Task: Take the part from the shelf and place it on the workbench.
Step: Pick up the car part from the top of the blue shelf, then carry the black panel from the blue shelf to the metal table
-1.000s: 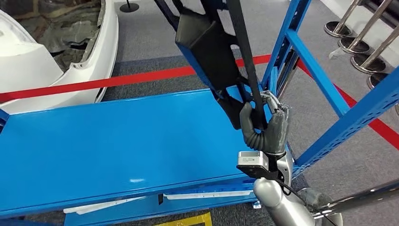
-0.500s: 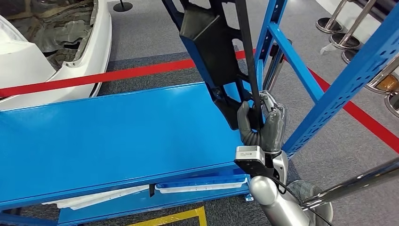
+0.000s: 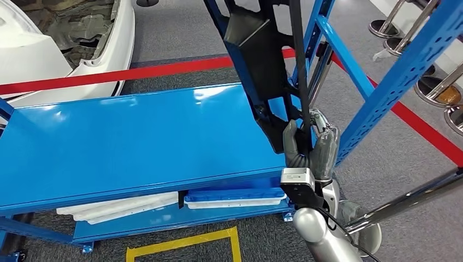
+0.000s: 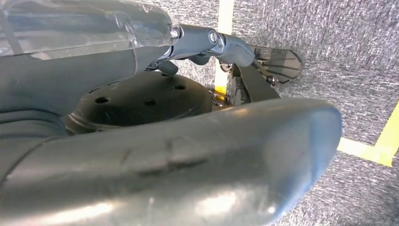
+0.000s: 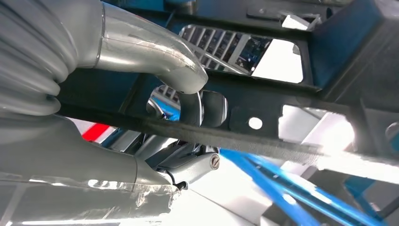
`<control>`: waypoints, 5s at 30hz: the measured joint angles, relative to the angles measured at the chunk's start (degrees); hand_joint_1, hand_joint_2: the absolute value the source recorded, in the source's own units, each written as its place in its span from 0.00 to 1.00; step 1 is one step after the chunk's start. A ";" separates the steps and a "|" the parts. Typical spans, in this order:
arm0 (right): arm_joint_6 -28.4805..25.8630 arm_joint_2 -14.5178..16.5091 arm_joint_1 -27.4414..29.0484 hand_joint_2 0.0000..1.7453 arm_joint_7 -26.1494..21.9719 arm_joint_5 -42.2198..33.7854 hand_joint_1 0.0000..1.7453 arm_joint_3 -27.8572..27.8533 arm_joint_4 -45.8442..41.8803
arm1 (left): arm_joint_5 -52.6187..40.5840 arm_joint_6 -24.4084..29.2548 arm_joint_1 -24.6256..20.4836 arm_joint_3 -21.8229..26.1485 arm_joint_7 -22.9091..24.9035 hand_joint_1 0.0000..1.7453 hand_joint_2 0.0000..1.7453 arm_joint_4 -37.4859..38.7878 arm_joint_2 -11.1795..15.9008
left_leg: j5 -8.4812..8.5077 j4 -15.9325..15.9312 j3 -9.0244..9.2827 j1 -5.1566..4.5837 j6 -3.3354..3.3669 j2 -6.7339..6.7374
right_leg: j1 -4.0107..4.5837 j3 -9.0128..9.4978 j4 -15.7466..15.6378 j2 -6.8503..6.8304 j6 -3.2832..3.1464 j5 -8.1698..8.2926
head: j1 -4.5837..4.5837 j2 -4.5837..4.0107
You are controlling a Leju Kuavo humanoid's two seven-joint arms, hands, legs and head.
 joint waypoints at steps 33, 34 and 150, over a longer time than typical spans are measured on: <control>-0.08 -3.49 2.24 1.00 4.75 3.45 1.00 -0.17 -4.05 | -1.56 -0.58 0.02 -0.42 0.19 0.00 0.00 0.60 -0.51 | 0.86 -1.11 0.03 -0.45 -0.10 -0.15 | 1.24 1.09 -2.43 -0.20 -2.46 1.44 | 0.20 0.00; -0.08 -3.55 2.27 1.00 4.83 3.43 1.00 -0.17 -4.10 | -1.59 -0.58 0.01 -0.52 0.20 0.00 0.00 0.63 -0.51 | 0.12 -0.74 -0.33 -0.45 -0.47 -0.28 | 1.03 0.83 -3.02 -0.26 -2.69 2.09 | 0.24 0.00; -0.14 -4.27 2.43 1.00 6.69 4.56 1.00 -0.90 -5.27 | -2.99 3.34 -0.22 -1.07 -2.30 1.00 1.00 1.84 0.22 | -3.61 -1.23 4.10 -0.20 -0.34 -0.94 | 0.37 -3.96 -0.38 -0.08 -2.33 2.87 | -1.24 0.00</control>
